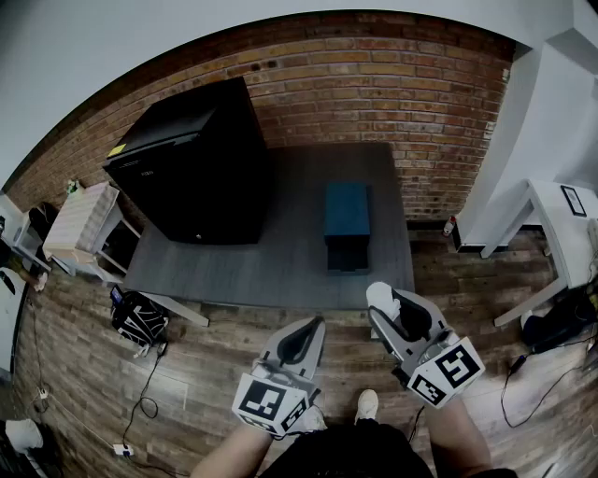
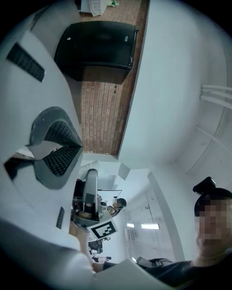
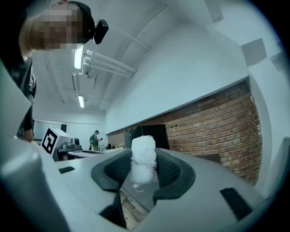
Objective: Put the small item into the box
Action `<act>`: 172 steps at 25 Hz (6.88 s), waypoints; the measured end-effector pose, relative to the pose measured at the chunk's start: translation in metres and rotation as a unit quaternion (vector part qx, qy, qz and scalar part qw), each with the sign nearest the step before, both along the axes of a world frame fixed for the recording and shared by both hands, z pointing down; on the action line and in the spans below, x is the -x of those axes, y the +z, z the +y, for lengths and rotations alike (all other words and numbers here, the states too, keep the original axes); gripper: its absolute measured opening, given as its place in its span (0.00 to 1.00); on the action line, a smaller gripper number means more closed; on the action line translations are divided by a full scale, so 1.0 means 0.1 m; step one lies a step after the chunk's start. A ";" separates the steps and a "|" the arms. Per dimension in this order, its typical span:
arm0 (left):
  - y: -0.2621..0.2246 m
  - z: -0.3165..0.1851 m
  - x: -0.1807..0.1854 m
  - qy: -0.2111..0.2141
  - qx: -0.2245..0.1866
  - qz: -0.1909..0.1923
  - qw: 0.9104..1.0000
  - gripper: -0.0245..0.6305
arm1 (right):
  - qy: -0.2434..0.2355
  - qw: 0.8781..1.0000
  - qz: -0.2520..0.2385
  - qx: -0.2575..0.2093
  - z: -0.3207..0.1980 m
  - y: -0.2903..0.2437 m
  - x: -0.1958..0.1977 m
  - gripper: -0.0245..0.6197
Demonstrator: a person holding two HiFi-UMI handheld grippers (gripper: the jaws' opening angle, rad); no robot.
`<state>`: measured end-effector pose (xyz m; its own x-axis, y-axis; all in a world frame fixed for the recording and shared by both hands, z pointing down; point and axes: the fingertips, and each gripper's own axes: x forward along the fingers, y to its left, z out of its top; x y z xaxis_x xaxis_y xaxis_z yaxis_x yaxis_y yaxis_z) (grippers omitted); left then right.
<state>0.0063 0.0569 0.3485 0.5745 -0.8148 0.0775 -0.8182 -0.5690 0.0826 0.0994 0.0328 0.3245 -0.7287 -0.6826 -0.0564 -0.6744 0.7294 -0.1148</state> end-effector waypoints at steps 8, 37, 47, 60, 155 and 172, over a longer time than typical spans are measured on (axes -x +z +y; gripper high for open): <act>-0.02 -0.01 0.00 -0.002 0.000 0.000 1.000 0.09 | -0.002 1.000 -0.001 -0.002 -0.01 -0.04 -0.01 0.31; 0.00 -0.07 -0.30 -0.016 -0.001 -0.009 1.000 0.09 | -0.025 1.000 -0.010 0.008 -0.11 0.04 -0.30 0.31; 0.02 -0.17 -0.52 -0.029 -0.002 -0.004 1.000 0.09 | -0.039 0.999 -0.009 0.011 -0.22 0.07 -0.50 0.31; 0.05 -0.28 -0.71 -0.048 -0.002 0.000 0.999 0.09 | -0.057 0.998 -0.011 0.011 -0.39 0.08 -0.68 0.31; 1.27 -2.31 0.41 0.134 0.068 -0.036 0.988 0.09 | 0.044 0.971 0.178 0.153 -2.65 1.83 0.64 0.31; 1.64 -2.41 0.30 0.129 0.100 -0.049 0.985 0.09 | -0.028 0.923 0.321 0.209 -2.82 2.87 0.66 0.31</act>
